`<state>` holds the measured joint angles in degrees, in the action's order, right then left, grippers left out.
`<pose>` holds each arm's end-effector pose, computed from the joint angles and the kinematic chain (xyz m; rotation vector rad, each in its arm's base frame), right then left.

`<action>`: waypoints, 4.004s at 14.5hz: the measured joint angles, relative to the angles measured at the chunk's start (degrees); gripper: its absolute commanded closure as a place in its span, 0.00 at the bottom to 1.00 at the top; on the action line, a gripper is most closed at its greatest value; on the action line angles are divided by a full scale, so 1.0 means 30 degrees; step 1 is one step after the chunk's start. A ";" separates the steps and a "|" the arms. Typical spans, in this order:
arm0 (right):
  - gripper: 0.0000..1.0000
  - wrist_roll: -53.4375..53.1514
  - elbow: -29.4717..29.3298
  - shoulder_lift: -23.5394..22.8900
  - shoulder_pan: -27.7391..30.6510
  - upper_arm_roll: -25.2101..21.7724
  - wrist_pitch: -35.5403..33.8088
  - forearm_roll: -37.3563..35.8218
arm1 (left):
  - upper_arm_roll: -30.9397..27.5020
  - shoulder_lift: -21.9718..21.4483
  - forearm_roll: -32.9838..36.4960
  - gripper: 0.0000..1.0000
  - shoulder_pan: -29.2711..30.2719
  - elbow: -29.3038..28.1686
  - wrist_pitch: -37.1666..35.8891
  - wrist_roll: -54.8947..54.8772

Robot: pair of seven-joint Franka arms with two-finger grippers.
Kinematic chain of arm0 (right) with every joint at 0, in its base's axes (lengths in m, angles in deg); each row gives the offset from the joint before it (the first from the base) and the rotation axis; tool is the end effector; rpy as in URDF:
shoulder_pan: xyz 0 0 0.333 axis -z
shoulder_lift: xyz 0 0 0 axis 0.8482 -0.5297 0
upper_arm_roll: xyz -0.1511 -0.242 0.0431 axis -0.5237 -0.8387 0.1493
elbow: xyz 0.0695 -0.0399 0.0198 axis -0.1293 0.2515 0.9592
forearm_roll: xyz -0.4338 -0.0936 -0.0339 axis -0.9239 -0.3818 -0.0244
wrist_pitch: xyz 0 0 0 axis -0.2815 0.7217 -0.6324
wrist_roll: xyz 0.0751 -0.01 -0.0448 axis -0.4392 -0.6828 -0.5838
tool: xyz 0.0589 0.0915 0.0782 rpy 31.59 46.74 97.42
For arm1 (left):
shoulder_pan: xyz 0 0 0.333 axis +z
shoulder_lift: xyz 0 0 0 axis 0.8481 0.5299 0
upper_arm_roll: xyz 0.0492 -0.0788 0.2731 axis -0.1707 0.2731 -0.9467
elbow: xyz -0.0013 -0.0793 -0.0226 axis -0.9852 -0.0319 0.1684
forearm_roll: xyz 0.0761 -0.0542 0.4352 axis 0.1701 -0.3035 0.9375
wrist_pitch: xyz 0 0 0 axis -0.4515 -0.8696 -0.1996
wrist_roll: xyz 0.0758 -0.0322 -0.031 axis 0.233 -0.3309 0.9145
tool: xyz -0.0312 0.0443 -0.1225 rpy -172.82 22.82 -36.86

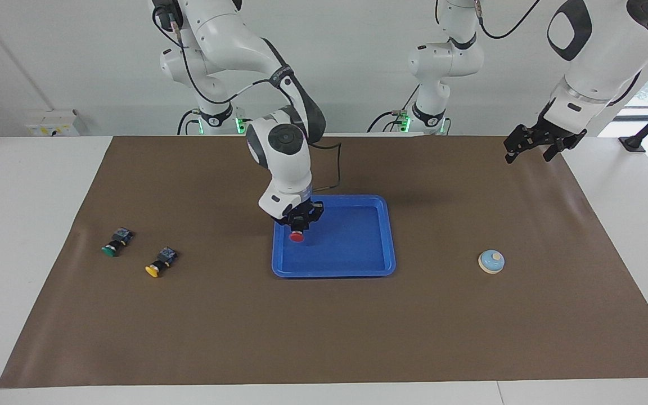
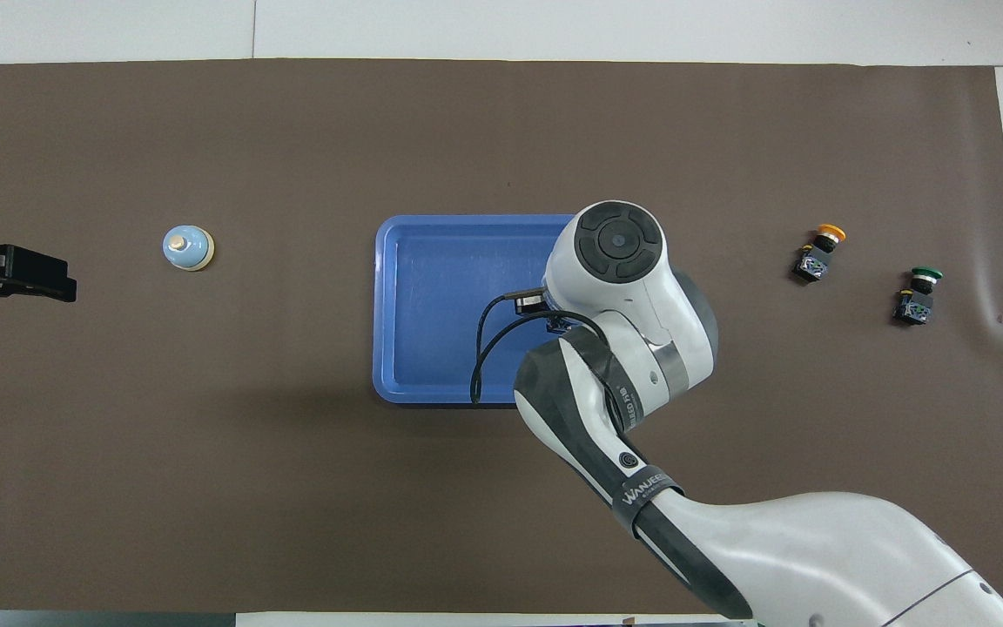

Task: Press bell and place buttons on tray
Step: 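Carry the red button over the blue tray and release it, then move the right gripper to the yellow-capped button and grasp it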

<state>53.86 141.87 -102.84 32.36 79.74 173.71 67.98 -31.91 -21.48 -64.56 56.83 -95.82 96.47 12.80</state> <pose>0.5847 0.3301 0.2446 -3.1044 -0.1395 0.0206 0.5934 -0.0095 0.5317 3.1302 -0.0264 -0.0716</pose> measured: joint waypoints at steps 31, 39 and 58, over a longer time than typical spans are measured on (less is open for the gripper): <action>0.00 0.1287 -0.0020 0.3227 0.8475 -0.0585 -0.3024 -0.0048 | 0.0000 0.0000 0.0000 0.00 0.0000 0.0000 -0.0001 0.0000; 0.00 0.2096 0.1856 0.1310 1.0941 -0.0627 0.1224 -0.0674 | 0.0000 0.0000 0.0000 0.00 0.0000 0.0000 -0.0001 0.0000; 1.00 0.2085 0.2781 0.0176 1.0917 -0.0504 0.3347 -0.0708 | 0.0000 0.0000 0.0000 0.00 0.0000 0.0000 -0.0001 0.0000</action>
<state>60.11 150.22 -102.31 65.11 78.23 183.75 65.86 -31.91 -21.48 -64.56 56.83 -95.82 96.46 12.80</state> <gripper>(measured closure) 0.586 0.000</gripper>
